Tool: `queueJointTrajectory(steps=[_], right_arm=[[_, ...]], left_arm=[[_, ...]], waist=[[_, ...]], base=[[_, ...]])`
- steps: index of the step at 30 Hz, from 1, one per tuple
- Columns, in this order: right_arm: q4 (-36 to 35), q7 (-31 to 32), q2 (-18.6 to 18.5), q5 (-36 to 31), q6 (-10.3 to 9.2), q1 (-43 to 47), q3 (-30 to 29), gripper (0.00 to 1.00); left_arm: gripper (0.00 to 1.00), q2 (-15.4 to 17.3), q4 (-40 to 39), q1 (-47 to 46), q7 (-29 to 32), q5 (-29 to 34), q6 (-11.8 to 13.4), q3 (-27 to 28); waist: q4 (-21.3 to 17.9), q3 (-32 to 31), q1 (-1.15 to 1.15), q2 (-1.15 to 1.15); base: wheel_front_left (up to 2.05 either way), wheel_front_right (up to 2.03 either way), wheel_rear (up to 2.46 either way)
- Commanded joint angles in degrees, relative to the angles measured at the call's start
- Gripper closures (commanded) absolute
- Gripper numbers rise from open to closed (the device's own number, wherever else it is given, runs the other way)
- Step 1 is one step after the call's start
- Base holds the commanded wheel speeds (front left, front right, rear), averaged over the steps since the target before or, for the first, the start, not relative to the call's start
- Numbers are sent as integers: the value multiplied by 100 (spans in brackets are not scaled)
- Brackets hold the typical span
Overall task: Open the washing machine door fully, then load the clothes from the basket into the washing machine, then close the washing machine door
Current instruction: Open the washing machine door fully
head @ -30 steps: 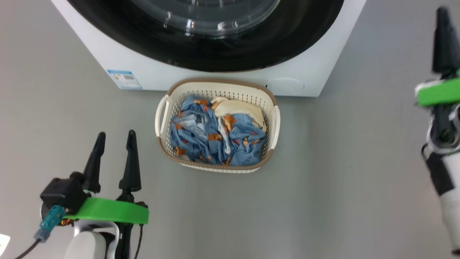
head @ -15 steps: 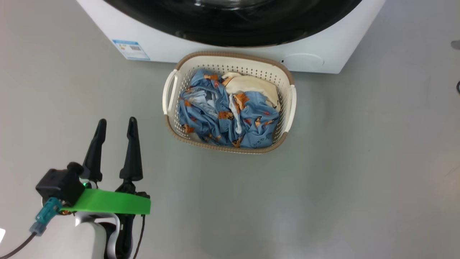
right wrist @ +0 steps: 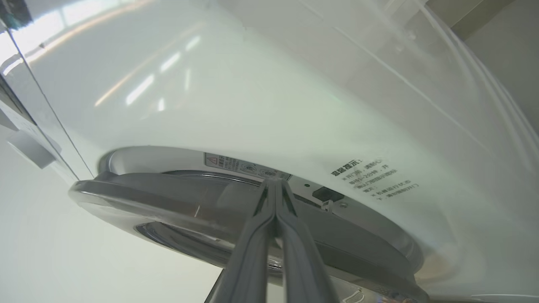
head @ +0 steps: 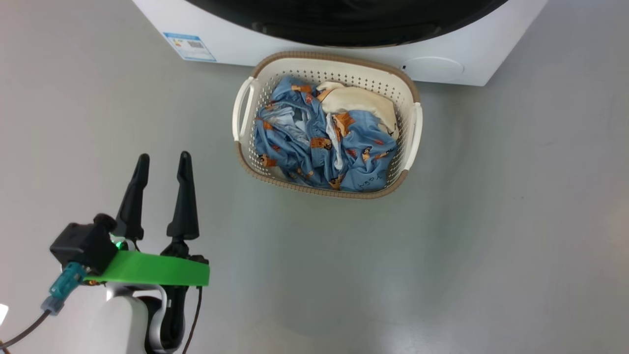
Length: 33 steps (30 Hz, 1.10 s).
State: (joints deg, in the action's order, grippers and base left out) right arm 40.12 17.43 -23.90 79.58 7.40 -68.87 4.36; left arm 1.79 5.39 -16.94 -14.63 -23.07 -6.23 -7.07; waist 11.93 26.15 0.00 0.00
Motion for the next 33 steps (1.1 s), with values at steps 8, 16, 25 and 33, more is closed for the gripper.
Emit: queueJointTrajectory(steps=[8,16,25,33], right_arm=[[226,331,8,66,9,-625,255,100],[520,569,-28,18,9,-1078,419,100],[671,835,7,-12,9,-1226,635,100],[684,948,13,135,9,-689,700,100]], left_arm=[[0,109,-147,-186,-37,-110,76,55],[0,109,-180,-204,-37,-206,109,19],[0,109,-168,-228,-37,-290,148,-23],[0,109,-202,-122,-37,-132,110,14]], waist=[[173,174,0,0],[289,301,0,0],[368,327,0,0],[436,-97,0,0]], base=[[0,0,0],[0,0,0],[0,0,0],[0,0,0]])
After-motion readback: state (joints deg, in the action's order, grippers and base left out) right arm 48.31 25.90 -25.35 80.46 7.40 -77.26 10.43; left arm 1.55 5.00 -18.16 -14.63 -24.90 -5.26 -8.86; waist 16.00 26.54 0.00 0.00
